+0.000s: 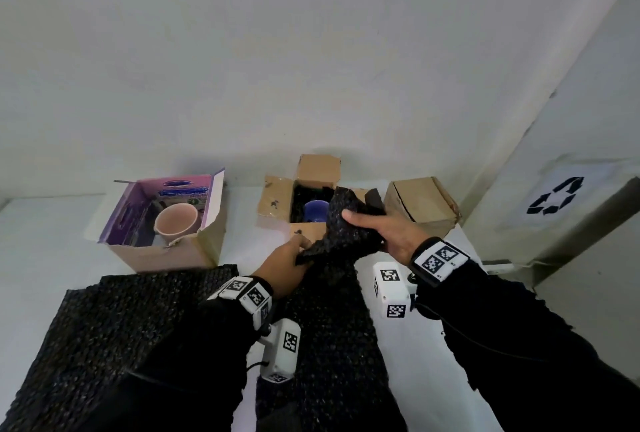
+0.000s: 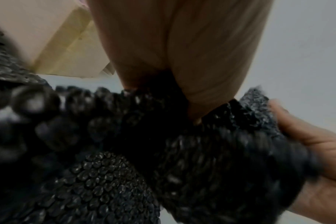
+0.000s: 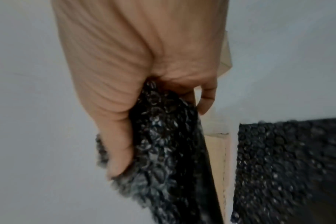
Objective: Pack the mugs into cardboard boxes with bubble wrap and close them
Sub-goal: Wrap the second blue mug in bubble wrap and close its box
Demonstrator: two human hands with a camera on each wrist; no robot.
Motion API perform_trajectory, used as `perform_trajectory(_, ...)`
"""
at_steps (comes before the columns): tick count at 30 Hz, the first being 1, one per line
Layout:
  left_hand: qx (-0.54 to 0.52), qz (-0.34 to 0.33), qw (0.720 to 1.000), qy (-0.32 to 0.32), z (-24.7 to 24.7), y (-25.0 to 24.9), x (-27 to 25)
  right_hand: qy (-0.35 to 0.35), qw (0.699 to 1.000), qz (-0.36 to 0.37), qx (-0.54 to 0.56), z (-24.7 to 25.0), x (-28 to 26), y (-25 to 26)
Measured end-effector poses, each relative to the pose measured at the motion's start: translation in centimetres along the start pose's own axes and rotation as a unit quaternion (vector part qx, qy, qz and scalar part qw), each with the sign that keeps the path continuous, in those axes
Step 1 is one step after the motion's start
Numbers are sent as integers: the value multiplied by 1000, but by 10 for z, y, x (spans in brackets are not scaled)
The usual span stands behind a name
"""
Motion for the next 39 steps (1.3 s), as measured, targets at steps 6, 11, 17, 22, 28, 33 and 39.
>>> perform_trajectory(6, 21, 23, 999, 36, 2, -7, 13, -91, 990, 48, -98, 26, 5, 17)
perform_trajectory(11, 167, 33, 984, 57, 6, -9, 25, -13, 962, 97, -254, 28, 15, 32)
perform_trajectory(17, 142, 40, 989, 24, 17, -16, 35, 33, 917, 73, -392, 27, 28, 30)
perform_trajectory(22, 142, 18, 990, -8, 27, -19, 41, 155, 837, 29, -524, 27, 38, 22)
perform_trajectory(28, 109, -17, 989, -98, 35, -9, 48, 107, 777, 108, -611, 37, 69, 37)
perform_trajectory(33, 122, -32, 968, -215, 44, -7, 55, 103, 804, 92, -578, 37, 85, 52)
perform_trajectory(39, 157, -74, 955, -241, 30, -1, 71, 71, 781, 62, -617, 42, 123, 61)
Point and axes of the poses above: each hand's wrist, its own x-axis towards the middle knuckle, its own z-axis out of the back of the hand, y = z × x, the point moved 6 cm from there along x, towards the middle knuckle, and after that the axes turned 10 degrees about y, right-handed, at the moved point
